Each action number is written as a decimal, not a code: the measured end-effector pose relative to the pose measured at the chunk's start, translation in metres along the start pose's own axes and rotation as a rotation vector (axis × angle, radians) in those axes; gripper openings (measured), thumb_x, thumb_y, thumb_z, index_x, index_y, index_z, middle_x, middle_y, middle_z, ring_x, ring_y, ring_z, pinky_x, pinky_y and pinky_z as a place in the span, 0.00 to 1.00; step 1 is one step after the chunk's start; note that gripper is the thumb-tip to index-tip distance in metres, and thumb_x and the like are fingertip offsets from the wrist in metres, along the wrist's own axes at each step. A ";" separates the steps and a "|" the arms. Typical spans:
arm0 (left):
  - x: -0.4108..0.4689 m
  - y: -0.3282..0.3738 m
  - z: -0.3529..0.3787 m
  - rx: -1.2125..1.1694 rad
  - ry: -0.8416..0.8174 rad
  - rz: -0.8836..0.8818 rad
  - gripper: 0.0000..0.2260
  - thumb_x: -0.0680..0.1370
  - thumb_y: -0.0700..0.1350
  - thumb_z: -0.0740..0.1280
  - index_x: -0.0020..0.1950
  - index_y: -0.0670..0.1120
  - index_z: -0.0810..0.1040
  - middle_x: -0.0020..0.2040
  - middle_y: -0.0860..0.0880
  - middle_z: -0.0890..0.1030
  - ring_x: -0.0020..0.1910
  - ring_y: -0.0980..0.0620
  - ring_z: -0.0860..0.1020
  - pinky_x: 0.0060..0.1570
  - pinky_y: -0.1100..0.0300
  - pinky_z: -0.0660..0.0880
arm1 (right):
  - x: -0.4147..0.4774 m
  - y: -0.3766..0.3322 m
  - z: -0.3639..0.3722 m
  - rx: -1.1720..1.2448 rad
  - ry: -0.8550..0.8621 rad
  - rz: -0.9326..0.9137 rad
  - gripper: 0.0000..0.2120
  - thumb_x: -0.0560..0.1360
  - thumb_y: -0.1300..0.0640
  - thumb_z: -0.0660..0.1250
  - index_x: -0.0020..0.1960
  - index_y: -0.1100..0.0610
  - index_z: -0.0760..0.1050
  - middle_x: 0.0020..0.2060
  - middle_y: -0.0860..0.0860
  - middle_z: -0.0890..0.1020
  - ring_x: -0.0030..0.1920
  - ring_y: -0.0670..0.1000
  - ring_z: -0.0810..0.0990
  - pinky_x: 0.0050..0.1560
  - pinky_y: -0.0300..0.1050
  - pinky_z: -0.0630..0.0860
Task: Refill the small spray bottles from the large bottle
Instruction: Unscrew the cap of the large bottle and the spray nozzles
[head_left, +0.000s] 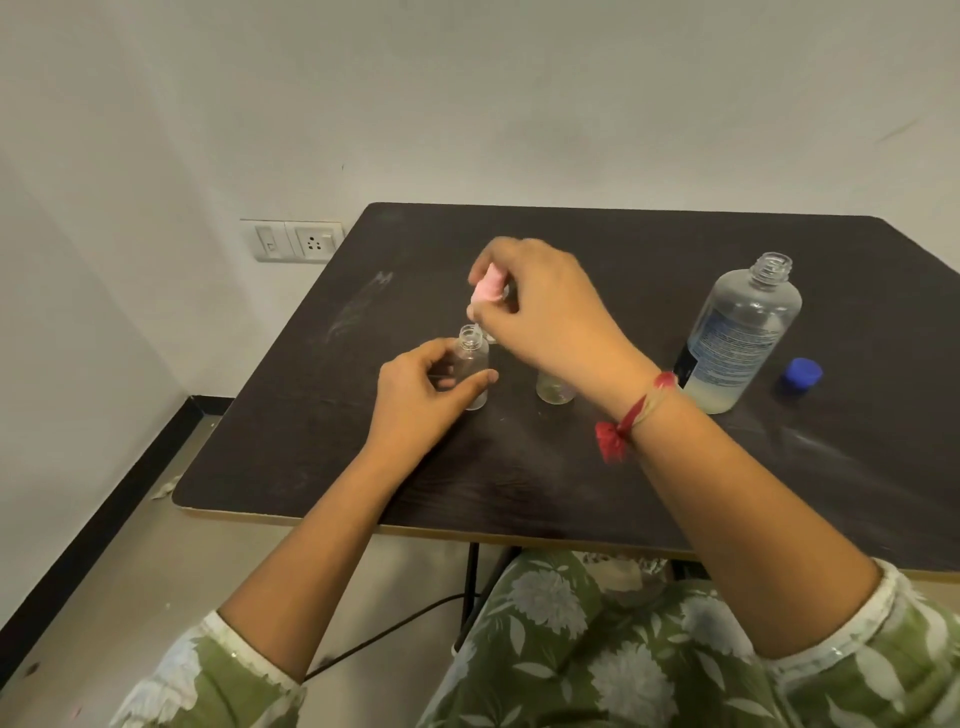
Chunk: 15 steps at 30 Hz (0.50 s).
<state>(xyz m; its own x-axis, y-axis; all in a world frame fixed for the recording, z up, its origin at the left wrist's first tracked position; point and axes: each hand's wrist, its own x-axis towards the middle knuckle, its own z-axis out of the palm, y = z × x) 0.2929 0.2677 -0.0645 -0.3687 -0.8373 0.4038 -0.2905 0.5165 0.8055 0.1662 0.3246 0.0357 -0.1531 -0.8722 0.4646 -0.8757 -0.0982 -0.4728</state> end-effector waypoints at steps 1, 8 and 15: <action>0.000 0.000 0.000 -0.011 0.008 -0.001 0.12 0.70 0.48 0.77 0.52 0.49 0.83 0.42 0.54 0.83 0.39 0.61 0.79 0.40 0.72 0.74 | 0.000 0.001 -0.004 0.056 0.037 0.011 0.06 0.71 0.58 0.67 0.48 0.55 0.77 0.45 0.52 0.79 0.43 0.51 0.77 0.46 0.46 0.74; 0.001 0.000 0.003 -0.022 0.015 -0.030 0.14 0.69 0.50 0.77 0.53 0.50 0.82 0.44 0.55 0.83 0.42 0.60 0.81 0.42 0.71 0.76 | -0.018 0.009 -0.020 0.351 0.286 0.151 0.06 0.68 0.55 0.70 0.41 0.57 0.77 0.34 0.44 0.78 0.32 0.41 0.73 0.35 0.35 0.70; 0.000 0.001 0.004 -0.003 0.002 -0.023 0.15 0.70 0.49 0.76 0.54 0.49 0.82 0.43 0.58 0.82 0.42 0.61 0.80 0.41 0.73 0.74 | -0.035 0.020 -0.011 0.432 0.297 0.228 0.06 0.70 0.57 0.72 0.43 0.57 0.77 0.36 0.45 0.78 0.34 0.41 0.73 0.35 0.35 0.69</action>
<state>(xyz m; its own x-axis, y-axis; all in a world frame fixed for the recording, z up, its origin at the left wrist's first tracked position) 0.2891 0.2692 -0.0654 -0.3599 -0.8493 0.3863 -0.2960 0.4966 0.8160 0.1493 0.3587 0.0179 -0.4930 -0.7281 0.4763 -0.5486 -0.1648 -0.8197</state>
